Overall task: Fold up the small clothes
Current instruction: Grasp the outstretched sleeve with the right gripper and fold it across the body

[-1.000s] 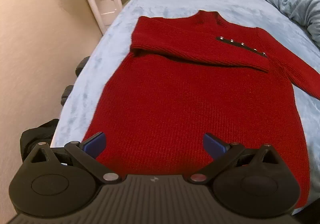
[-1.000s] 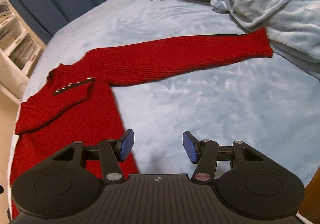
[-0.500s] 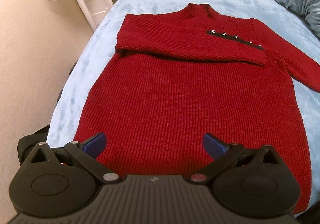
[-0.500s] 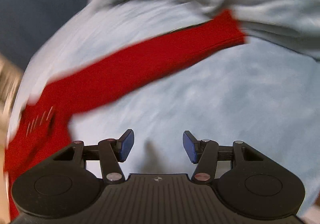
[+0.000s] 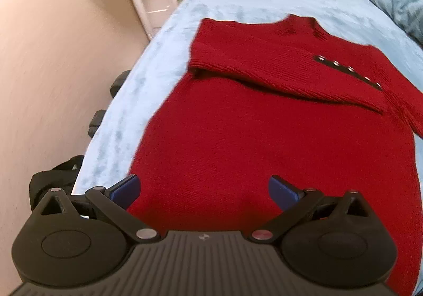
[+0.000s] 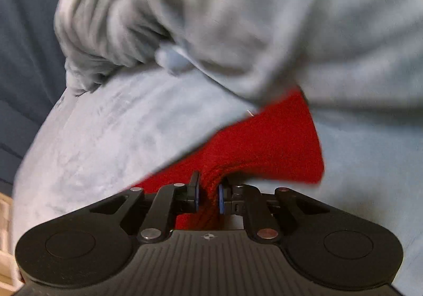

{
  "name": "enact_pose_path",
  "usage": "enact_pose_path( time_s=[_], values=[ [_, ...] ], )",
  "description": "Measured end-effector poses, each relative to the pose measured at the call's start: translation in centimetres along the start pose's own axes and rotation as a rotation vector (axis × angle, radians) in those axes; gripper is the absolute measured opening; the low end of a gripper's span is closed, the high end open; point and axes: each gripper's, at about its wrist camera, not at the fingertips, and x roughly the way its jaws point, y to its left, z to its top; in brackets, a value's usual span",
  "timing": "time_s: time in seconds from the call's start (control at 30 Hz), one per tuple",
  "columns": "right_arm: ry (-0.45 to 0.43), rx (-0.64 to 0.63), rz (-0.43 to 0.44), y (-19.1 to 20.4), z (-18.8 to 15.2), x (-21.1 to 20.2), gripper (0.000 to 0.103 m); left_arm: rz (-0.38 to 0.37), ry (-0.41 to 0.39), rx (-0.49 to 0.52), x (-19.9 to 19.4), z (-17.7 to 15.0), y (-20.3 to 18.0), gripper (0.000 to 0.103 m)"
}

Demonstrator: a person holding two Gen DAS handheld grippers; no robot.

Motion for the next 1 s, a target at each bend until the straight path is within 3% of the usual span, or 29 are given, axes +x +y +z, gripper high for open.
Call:
enact_pose_path(
  time_s=[0.13, 0.27, 0.4, 0.43, 0.5, 0.53, 0.6, 0.73, 0.87, 1.0],
  values=[
    [-0.128, -0.292, 0.087, 11.0, -0.4, -4.1, 0.013, 0.007, -0.002, -0.069, 1.3, 0.3, 3.5, 0.103],
    [-0.185, -0.568, 0.306, 25.4, -6.4, -9.1, 0.013, 0.021, 0.004, -0.155, 2.3, 0.7, 8.1, 0.103],
    [-0.105, -0.757, 0.546, 36.8, -17.5, -13.0, 0.014, 0.056, -0.001, -0.213, 2.6, 0.6, 12.7, 0.103],
    [-0.053, -0.814, 0.604, 38.9, -20.7, -13.6, 0.019, 0.065, 0.0, -0.225, 2.6, 0.6, 14.0, 0.103],
    [0.116, -0.946, 0.684, 41.8, -26.4, -14.0, 0.044, 0.068, 0.0, -0.24, 2.6, 0.5, 15.8, 0.103],
    [0.16, -0.995, 0.686, 42.0, -28.5, -14.3, 0.054, 0.066, -0.003, -0.245, 2.5, 0.4, 16.8, 0.103],
    [0.184, -1.03, 0.672, 40.2, -30.5, -15.0, 0.054, 0.066, -0.021, -0.253, 2.3, 0.2, 18.1, 0.103],
    [0.251, -0.96, 0.517, 32.7, -27.8, -15.5, 0.056, 0.043, -0.058, -0.237, 2.2, -0.3, 18.4, 0.103],
    [0.21, -0.904, 0.37, 23.8, -24.3, -20.2, 0.056, -0.03, -0.099, -0.194, 0.7, -0.7, 15.9, 0.103],
    [0.142, -0.902, 0.32, 18.4, -23.7, -26.7, 0.057, -0.074, -0.156, -0.098, -2.7, -1.4, 12.4, 0.103]
  ],
)
